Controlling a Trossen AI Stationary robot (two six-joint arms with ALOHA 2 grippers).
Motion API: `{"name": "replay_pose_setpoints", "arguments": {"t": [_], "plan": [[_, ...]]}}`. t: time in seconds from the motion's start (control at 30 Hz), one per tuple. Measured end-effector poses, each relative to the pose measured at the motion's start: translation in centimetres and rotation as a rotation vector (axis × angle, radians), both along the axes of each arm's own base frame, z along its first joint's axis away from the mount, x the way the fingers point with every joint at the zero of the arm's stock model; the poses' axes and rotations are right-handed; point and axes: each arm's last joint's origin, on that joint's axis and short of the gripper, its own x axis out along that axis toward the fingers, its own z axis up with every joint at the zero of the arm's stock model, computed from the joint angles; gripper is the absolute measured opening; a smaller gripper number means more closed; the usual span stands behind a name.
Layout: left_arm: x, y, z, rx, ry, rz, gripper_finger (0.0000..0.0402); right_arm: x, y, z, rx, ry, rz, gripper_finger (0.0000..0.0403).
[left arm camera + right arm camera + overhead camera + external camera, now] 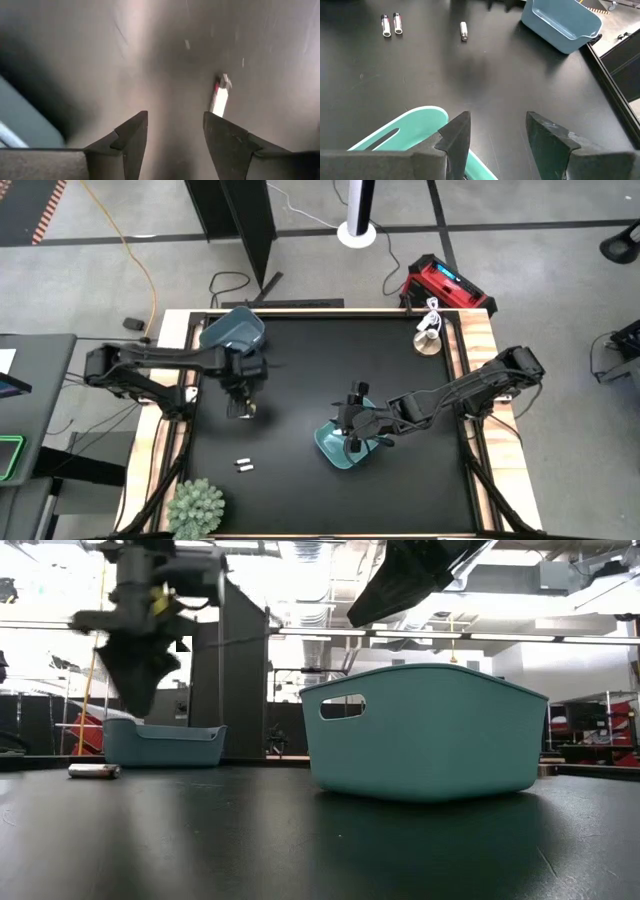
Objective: Sort batteries
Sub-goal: Put the silver battery into the blue bin
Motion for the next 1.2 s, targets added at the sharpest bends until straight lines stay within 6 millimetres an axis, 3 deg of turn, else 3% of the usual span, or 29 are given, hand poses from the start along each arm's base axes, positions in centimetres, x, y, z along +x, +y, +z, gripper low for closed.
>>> {"name": "replay_pose_setpoints", "arguments": {"t": [0.17, 0.37, 0.6, 1.0, 1.1, 1.2], "plan": [[-0.7, -1.7, -3.1, -0.040, 0.022, -0.007, 0.0185, 0.0, 0.0, 0.0, 0.000, 0.001, 0.000, 0.0207], [-0.8, -2.8, -4.6, -0.051, -0.019, -0.020, 0.0185, 0.0, 0.0, 0.0, 0.000, 0.001, 0.000, 0.0207], [-0.4, -2.9, -5.3, -0.037, -0.069, -0.023, 0.0185, 0.0, 0.0, 0.0, 0.001, -0.002, -0.001, 0.0207], [0.6, -2.7, -8.4, -0.031, 0.082, 0.045, 0.0184, 0.0, 0.0, 0.0, 0.004, -0.007, -0.001, 0.0207], [0.8, -2.7, -9.1, -0.032, 0.121, 0.057, 0.0168, 0.0, 0.0, 0.0, 0.004, -0.007, -0.001, 0.0207], [0.9, -2.7, -9.3, -0.038, 0.121, 0.064, 0.0128, 0.0, 0.0, 0.1, 0.004, -0.008, -0.001, 0.0207]]}}
